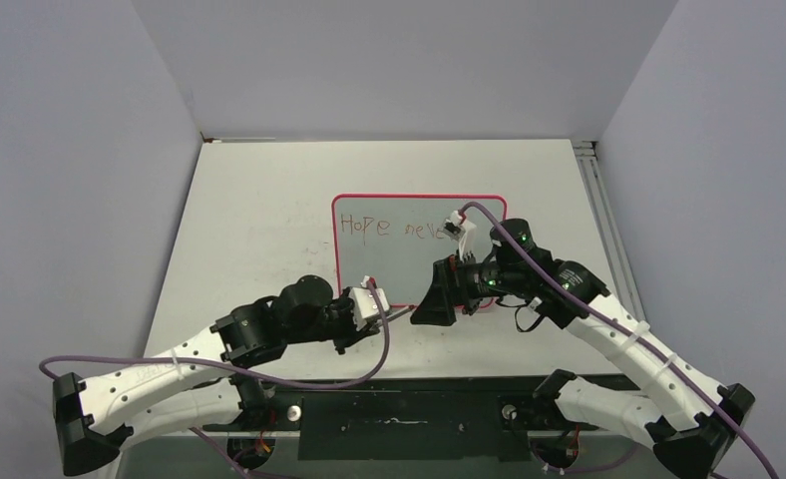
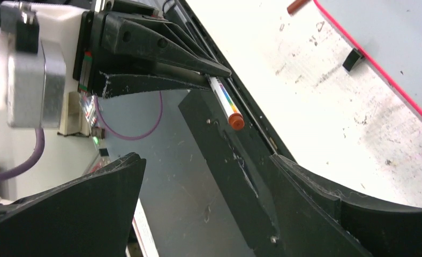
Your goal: Write a sentence on the whiteboard
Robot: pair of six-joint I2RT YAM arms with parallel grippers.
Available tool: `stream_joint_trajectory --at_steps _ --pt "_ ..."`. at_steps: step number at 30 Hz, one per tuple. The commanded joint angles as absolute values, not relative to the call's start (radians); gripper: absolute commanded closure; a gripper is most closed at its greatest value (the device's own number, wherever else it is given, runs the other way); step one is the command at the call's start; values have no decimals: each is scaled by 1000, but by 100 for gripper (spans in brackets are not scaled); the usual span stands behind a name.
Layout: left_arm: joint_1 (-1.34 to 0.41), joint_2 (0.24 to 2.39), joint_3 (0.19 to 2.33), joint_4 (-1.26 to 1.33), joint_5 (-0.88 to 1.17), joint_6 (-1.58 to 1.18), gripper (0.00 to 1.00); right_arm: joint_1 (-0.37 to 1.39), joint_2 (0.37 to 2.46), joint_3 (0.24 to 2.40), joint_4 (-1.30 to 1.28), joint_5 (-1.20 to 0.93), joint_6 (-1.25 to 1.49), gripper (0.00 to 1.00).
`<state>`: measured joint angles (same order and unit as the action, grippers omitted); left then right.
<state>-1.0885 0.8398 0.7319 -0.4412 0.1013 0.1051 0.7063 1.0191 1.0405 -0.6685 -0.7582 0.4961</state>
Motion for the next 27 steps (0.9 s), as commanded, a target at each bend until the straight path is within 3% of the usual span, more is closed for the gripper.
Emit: stream_joint_trajectory --at_steps 1,10,17,27 --pt "-1042 836 736 -337 280 119 100 704 947 953 -453 -719 592 12" --pt "-1039 864 731 -332 389 133 100 808 998 873 -342 -676 640 18" --pt "-1037 874 732 -339 396 137 100 907 1077 866 -294 -705 657 40" --pt "-1037 877 732 -338 395 140 100 912 1073 805 -187 -739 718 56"
